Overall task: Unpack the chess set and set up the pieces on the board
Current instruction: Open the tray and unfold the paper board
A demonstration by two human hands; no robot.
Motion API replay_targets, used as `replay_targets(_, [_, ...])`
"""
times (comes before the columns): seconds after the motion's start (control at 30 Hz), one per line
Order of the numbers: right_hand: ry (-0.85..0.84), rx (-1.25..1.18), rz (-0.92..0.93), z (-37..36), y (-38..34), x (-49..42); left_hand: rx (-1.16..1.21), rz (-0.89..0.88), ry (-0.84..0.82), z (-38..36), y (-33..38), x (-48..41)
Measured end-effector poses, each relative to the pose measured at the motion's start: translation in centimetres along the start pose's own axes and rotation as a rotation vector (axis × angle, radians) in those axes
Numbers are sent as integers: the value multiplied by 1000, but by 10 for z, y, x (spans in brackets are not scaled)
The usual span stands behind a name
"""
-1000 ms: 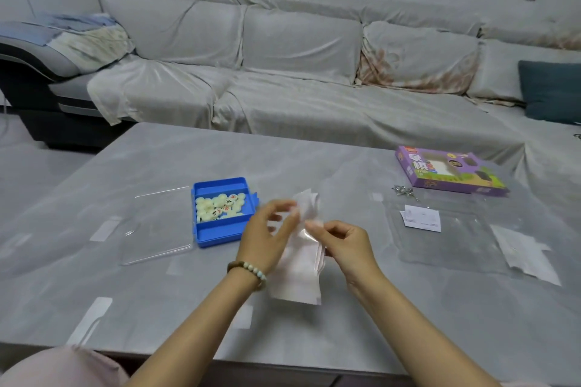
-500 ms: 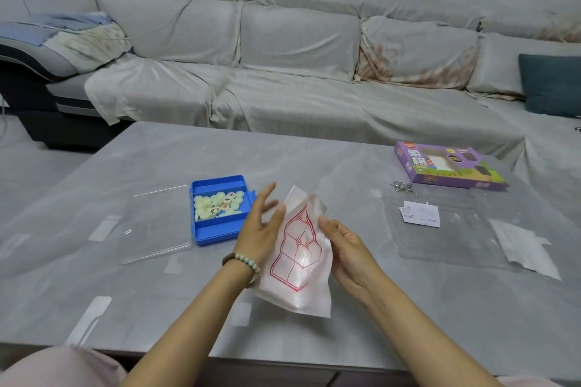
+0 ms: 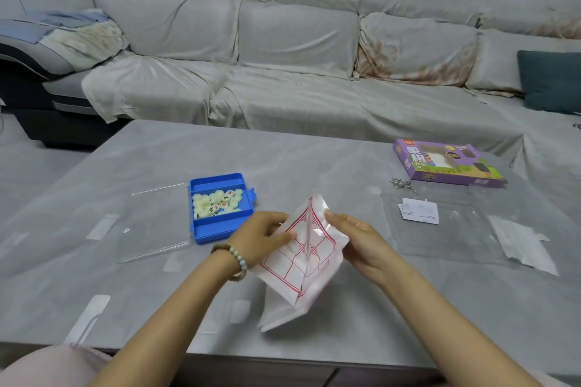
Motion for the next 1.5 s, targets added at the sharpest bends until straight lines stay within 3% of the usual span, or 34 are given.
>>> replay_targets(0.17, [-24, 509, -5, 30, -34, -4, 145, 131, -302, 31, 4, 0])
replay_targets(0.33, [11, 856, 382, 28, -64, -9, 163, 196, -241, 46, 2, -10])
replay_targets(0.4, [-12, 928, 366, 18, -67, -7, 194, 190, -214, 46, 2, -12])
replay_targets(0.6, [-23, 815, -19, -3, -66, -5, 243, 132, -121, 45, 5, -13])
replay_targets(0.7, [-64, 823, 43, 0, -67, -7, 345, 74, 13, 52, 8, -16])
replay_targets(0.87, [169, 557, 225, 26, -70, -11, 442, 76, 389, 73, 2, -21])
replay_targets(1.07, [303, 574, 108, 66, -31, -17, 384, 196, 489, 57, -36, -20])
replay_targets(1.17, [326, 651, 52, 79, -11, -27, 283, 271, 507, 46, -62, -23])
replay_targets(1.27, [421, 836, 28, 83, -3, -35, 21, 296, 491, 40, -87, -24])
replay_targets(1.37, [489, 1076, 202, 73, 0, -40, -304, 270, 583, 42, -99, -23])
replay_targets(1.43, [375, 1110, 359, 50, 0, -42, -566, 324, 519, 43, -110, -24])
replay_targets(1.5, [184, 1163, 362, 23, 13, -48, -711, 411, 364, 41, -127, -23])
Point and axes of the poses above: each hand's wrist, its own x-axis away from the middle knuckle, its own z-axis out of the back of the hand, y = z × x, the point moved 2 cm from there along -x, towards the middle knuckle, and after that the axes turned 2 degrees about y, right-handed, at the moved point
